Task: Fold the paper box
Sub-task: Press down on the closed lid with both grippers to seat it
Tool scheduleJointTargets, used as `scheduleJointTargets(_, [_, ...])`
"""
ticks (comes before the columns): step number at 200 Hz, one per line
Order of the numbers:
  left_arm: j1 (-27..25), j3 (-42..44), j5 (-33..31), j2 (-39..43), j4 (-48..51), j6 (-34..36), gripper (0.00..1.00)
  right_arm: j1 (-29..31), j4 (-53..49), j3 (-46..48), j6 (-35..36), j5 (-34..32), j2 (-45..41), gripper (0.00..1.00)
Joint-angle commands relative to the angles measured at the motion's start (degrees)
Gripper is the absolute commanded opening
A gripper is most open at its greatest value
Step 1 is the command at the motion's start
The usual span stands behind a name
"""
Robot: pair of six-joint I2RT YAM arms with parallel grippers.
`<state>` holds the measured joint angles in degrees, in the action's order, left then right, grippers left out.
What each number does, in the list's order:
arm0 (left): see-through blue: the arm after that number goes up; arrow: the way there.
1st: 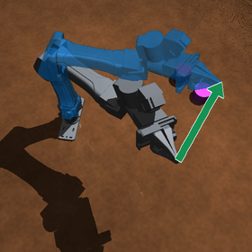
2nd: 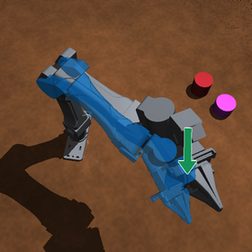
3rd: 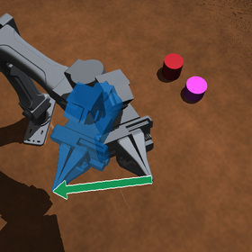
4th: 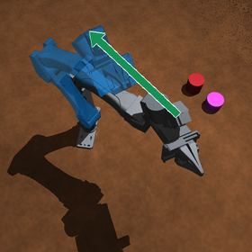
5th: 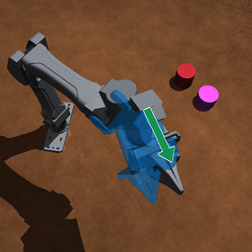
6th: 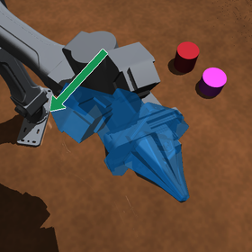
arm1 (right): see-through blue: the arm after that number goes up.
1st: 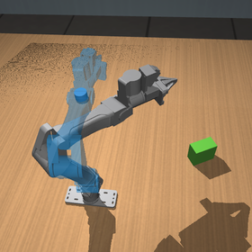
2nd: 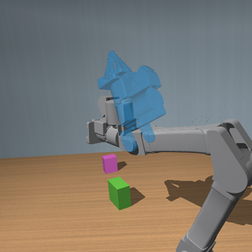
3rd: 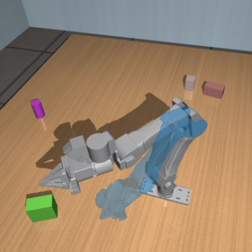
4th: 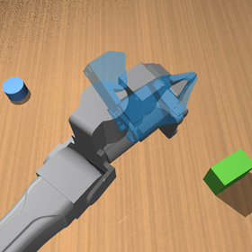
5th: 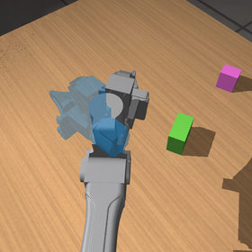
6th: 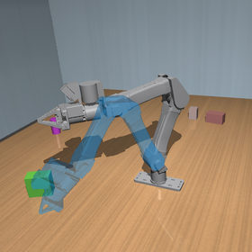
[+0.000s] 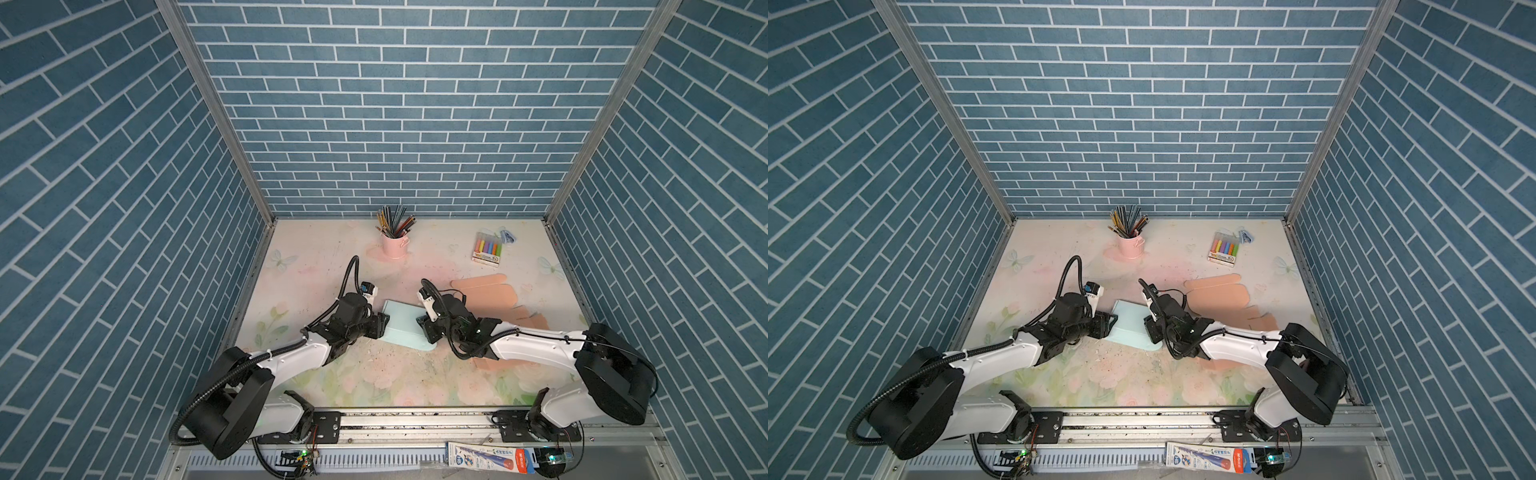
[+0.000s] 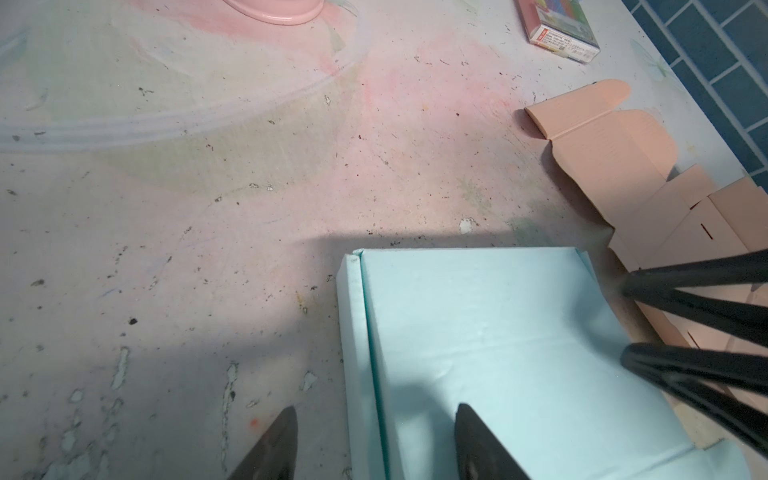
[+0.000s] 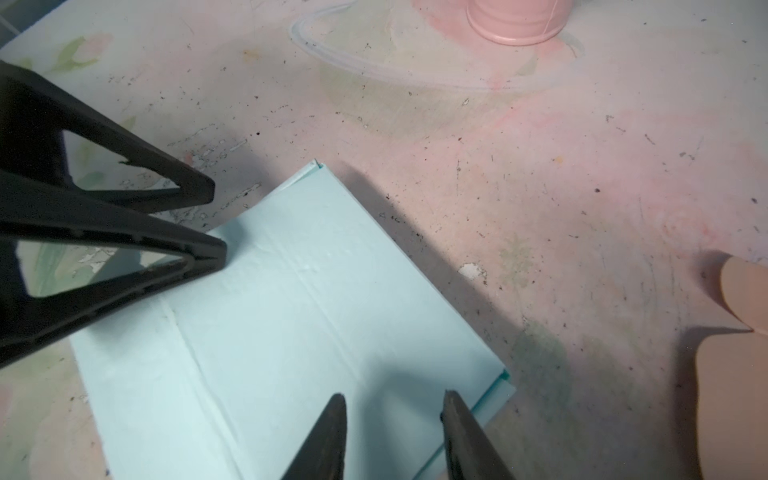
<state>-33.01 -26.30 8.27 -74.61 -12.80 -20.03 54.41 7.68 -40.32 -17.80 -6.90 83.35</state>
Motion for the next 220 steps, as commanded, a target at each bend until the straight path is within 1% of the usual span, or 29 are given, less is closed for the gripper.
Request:
scheduleJointTargets(1, [-0.1,1.2,0.3,-0.6,-0.7,-0.4,0.60,-0.9,-1.7,0.3,-3.4,1.1,-2.8,0.40])
scheduleJointTargets(16, [-0.2,1.3,0.2,-0.5,-0.9,-0.4,0.60,-1.9,-2.6,0.5,-4.3,2.3,-3.8,0.40])
scheduleJointTargets(39, [-0.4,1.7,0.1,-0.5,-0.9,-0.5,0.60,-4.5,-4.2,0.9,-6.4,5.8,-4.8,0.41])
scheduleJointTargets(71, [-0.9,2.5,0.1,-0.2,-1.1,-1.0,0.60,-8.1,-4.5,2.3,-8.7,12.8,-5.4,0.41])
scheduleJointTargets(91, [-1.2,2.7,0.2,0.0,-1.2,-1.2,0.59,-9.8,-1.7,3.6,-10.1,19.4,-5.6,0.41])
scheduleJointTargets(106, [-1.6,2.7,0.1,0.2,-1.3,-1.4,0.59,-10.6,-0.6,4.0,-11.2,22.4,-5.1,0.41])
scheduleJointTargets(173, [-2.4,3.8,-0.2,0.3,-1.8,-1.6,0.56,-11.1,0.5,4.6,-11.7,25.5,-1.9,0.42])
scheduleJointTargets(192, [-2.6,4.0,-0.3,0.6,-1.9,-1.8,0.55,-11.1,-0.6,4.2,-11.7,25.0,-1.1,0.41])
scheduleJointTargets(220, [-2.8,4.3,-0.3,0.7,-1.9,-2.0,0.53,-11.1,-1.6,4.4,-11.5,23.2,-2.0,0.42])
